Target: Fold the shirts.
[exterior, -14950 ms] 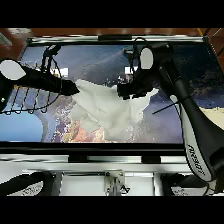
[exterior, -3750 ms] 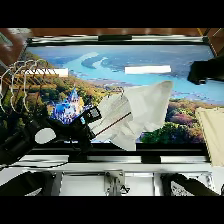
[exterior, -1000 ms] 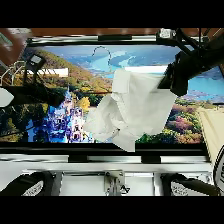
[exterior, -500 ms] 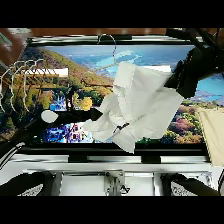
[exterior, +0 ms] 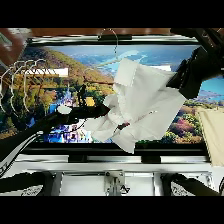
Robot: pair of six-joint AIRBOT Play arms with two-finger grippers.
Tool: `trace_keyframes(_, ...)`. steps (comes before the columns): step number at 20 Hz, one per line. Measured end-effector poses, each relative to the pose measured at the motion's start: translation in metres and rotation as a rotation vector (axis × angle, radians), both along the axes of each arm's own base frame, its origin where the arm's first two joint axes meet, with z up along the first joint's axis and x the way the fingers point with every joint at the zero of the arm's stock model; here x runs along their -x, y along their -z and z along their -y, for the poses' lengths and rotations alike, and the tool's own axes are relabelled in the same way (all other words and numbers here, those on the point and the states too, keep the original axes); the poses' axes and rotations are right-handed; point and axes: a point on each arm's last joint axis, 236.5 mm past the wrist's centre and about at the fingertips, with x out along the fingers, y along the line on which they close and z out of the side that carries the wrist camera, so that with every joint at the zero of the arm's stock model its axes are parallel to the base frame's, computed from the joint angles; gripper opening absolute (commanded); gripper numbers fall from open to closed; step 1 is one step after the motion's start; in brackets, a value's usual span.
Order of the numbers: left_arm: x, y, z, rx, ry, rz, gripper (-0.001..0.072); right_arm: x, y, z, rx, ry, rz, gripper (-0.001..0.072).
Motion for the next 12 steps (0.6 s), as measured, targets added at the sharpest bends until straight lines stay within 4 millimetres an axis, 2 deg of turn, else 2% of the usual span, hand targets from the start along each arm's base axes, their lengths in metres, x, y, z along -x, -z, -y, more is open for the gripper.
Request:
trace_keyframes(2, 0.000, -0.004, 0.008, 0.031, 0.016, 0.009, 0.0055, -0.001, 0.000, 0.002, 0.007, 0.009, 0.001, 0.0070)
trace_keyframes(4, -0.007, -0.015, 0.007, 0.059, 0.015, 0.041, 0.0054, -0.002, 0.002, 0.006, 0.019, 0.025, 0.001, 0.0070)
trace_keyframes(6, -0.019, -0.036, -0.005, 0.087, -0.005, 0.093, 0.0053, -0.004, 0.003, 0.010, 0.031, 0.044, 0.003, 0.0070)
trace_keyframes(9, -0.041, -0.073, -0.039, 0.125, -0.064, 0.173, 0.0054, -0.007, 0.003, 0.013, 0.042, 0.060, 0.007, 0.0070)
trace_keyframes(12, -0.040, -0.088, -0.050, 0.139, -0.035, 0.203, 0.0052, -0.009, 0.003, 0.015, 0.044, 0.070, 0.012, 0.0070)
